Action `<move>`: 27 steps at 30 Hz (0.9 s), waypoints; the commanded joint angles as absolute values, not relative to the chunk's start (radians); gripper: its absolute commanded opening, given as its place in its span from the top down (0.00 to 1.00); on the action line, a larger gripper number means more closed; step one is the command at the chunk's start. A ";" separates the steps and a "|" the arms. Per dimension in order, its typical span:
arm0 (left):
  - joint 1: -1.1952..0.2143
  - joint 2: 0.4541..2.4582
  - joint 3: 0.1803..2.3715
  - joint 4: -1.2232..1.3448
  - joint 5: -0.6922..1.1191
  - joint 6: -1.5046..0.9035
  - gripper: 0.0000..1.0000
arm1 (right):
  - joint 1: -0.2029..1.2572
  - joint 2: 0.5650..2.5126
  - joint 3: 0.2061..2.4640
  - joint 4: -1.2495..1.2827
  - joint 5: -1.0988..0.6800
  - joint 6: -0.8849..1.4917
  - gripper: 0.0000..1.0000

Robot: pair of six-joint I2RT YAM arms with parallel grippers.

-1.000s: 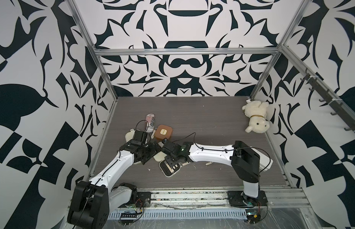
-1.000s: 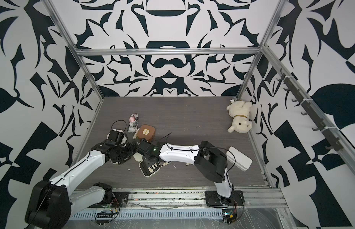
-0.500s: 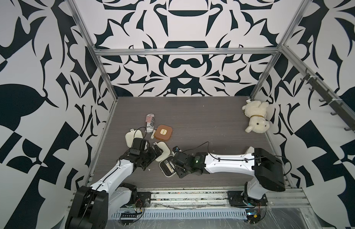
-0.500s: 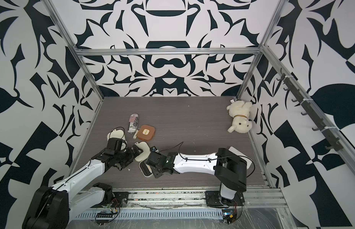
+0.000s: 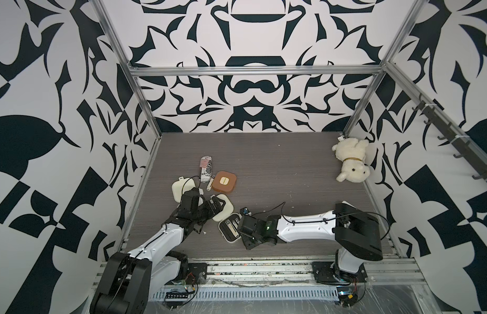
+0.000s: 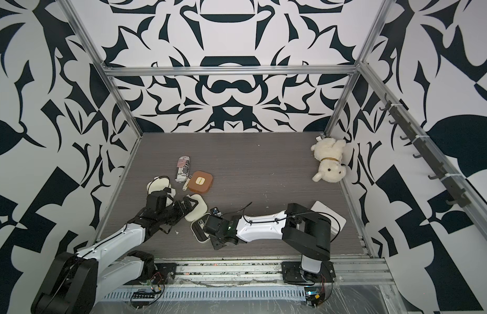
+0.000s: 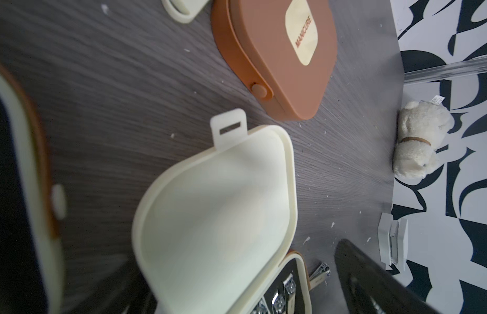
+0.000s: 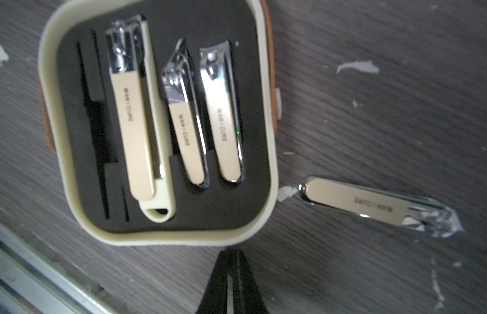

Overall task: Organize nail clipper sets
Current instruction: Close the storage box at the center of the board.

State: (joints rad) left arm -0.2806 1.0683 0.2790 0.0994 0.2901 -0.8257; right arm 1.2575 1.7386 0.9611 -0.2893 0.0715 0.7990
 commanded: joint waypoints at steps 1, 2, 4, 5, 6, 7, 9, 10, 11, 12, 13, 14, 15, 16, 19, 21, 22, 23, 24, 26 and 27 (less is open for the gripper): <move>-0.275 1.073 0.242 0.180 0.315 -0.796 0.00 | 1.251 1.741 0.972 -0.268 0.078 0.826 0.89; -0.275 1.067 0.238 0.190 0.319 -0.795 0.00 | 1.248 1.741 0.970 -0.267 0.079 0.826 0.89; -0.275 1.038 0.229 0.203 0.332 -0.792 0.00 | 1.243 1.741 0.969 -0.267 0.078 0.827 0.89; -0.275 1.020 0.226 0.206 0.338 -0.790 0.00 | 1.240 1.741 0.969 -0.267 0.078 0.827 0.89; -0.275 0.994 0.221 0.206 0.343 -0.788 0.00 | 1.238 1.742 0.970 -0.268 0.077 0.826 0.89; -0.275 0.963 0.216 0.201 0.347 -0.788 0.00 | 1.235 1.743 0.970 -0.268 0.077 0.824 0.89; -0.275 0.900 0.212 0.180 0.357 -0.781 0.00 | 1.227 1.744 0.972 -0.270 0.074 0.822 0.89; -0.275 0.867 0.212 0.163 0.360 -0.777 0.00 | 1.223 1.746 0.975 -0.271 0.072 0.821 0.89; -0.275 0.842 0.213 0.143 0.365 -0.773 0.00 | 1.219 1.747 0.977 -0.273 0.071 0.820 0.89; -0.275 0.817 0.220 0.122 0.377 -0.768 0.00 | 1.216 1.747 0.979 -0.275 0.070 0.818 0.89; -0.275 0.800 0.225 0.102 0.393 -0.764 0.00 | 1.214 1.747 0.979 -0.275 0.069 0.816 0.89; -0.275 0.790 0.227 0.088 0.407 -0.762 0.00 | 1.211 1.747 0.980 -0.275 0.068 0.815 0.89; -0.275 0.784 0.230 0.080 0.424 -0.761 0.00 | 1.209 1.749 0.983 -0.275 0.067 0.813 0.89; -0.275 0.786 0.231 0.075 0.444 -0.761 0.00 | 1.205 1.751 0.985 -0.276 0.064 0.809 0.89; -0.275 0.812 0.235 0.080 0.497 -0.762 0.00 | 1.195 1.759 0.998 -0.279 0.060 0.801 0.89; -0.276 0.824 0.240 0.087 0.530 -0.771 0.00 | 1.181 1.761 1.003 -0.278 0.055 0.799 0.89; -0.276 0.821 0.243 0.089 0.544 -0.778 0.00 | 1.173 1.761 1.004 -0.275 0.051 0.799 0.89; -0.276 0.814 0.247 0.088 0.553 -0.783 0.00 | 1.165 1.763 1.006 -0.271 0.046 0.800 0.89; -0.277 0.802 0.252 0.082 0.563 -0.787 0.00 | 1.155 1.764 1.008 -0.267 0.039 0.798 0.89; -0.278 0.779 0.266 0.058 0.576 -0.787 0.00 | 1.139 1.770 1.017 -0.263 0.029 0.792 0.89; -0.278 0.769 0.274 0.042 0.583 -0.783 0.00 | 1.131 1.774 1.026 -0.264 0.025 0.786 0.89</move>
State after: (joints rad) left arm -0.2779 0.7967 0.2283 0.0803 0.5140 -0.7872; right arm 1.1519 1.7664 0.9878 -0.2672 0.0311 0.8059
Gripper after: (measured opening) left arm 0.999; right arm 0.113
